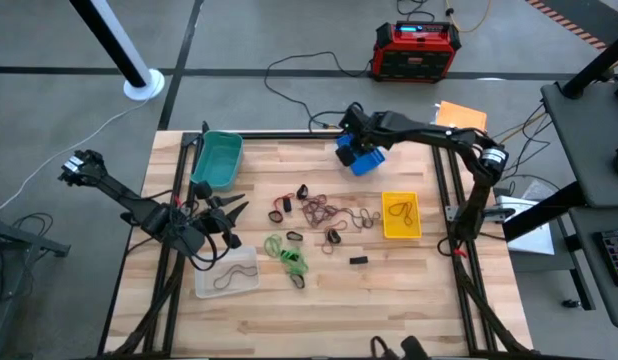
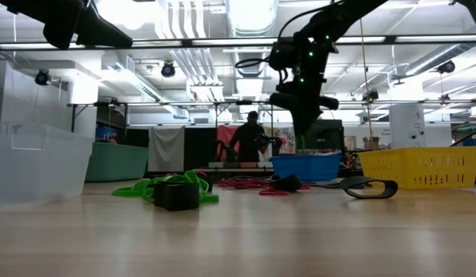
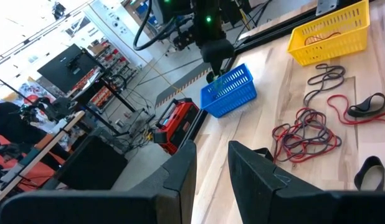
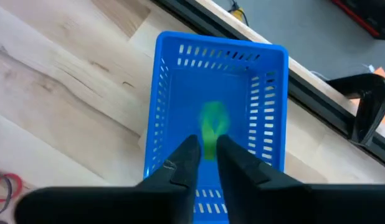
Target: Sort rubber bands into baskets
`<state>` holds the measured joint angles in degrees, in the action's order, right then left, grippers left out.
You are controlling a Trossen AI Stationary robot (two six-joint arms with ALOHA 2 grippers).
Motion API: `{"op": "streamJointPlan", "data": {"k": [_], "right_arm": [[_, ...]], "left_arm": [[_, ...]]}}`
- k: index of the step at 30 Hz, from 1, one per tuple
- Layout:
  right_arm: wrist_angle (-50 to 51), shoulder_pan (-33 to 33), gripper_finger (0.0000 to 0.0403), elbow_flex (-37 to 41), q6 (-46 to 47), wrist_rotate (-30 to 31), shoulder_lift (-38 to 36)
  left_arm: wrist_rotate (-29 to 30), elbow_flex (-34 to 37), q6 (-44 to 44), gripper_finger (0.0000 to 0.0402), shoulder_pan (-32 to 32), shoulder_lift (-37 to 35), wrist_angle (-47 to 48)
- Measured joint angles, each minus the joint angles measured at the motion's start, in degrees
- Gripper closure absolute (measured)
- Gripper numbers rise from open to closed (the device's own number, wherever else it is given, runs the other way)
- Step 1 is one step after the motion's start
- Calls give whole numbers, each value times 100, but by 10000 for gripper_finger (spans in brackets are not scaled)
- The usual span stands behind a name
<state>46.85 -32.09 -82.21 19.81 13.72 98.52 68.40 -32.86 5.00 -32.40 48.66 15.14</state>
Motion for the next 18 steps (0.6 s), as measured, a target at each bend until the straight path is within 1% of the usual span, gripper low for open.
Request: {"op": "streamJointPlan", "data": {"k": [7, 10, 13, 15, 18], "right_arm": [[3, 30, 268, 4, 19, -68, -28], [2, 264, 248, 4, -6, -72, -177], [-5, 646, 239, 5, -172, -68, -380], [-173, 964, 237, 99, -400, -51, -542], [-920, 1536, 238, 522, -821, -45, -861]], "left_arm": [[0, 0, -69, 324, 0, 0, -9], [-26, 0, -121, 324, 0, 0, -9], [-55, 0, -164, 324, 0, 2, -181], [-323, 0, -279, 324, 2, 15, -256], [-1024, 0, -681, 324, 2, 42, -296]]}}
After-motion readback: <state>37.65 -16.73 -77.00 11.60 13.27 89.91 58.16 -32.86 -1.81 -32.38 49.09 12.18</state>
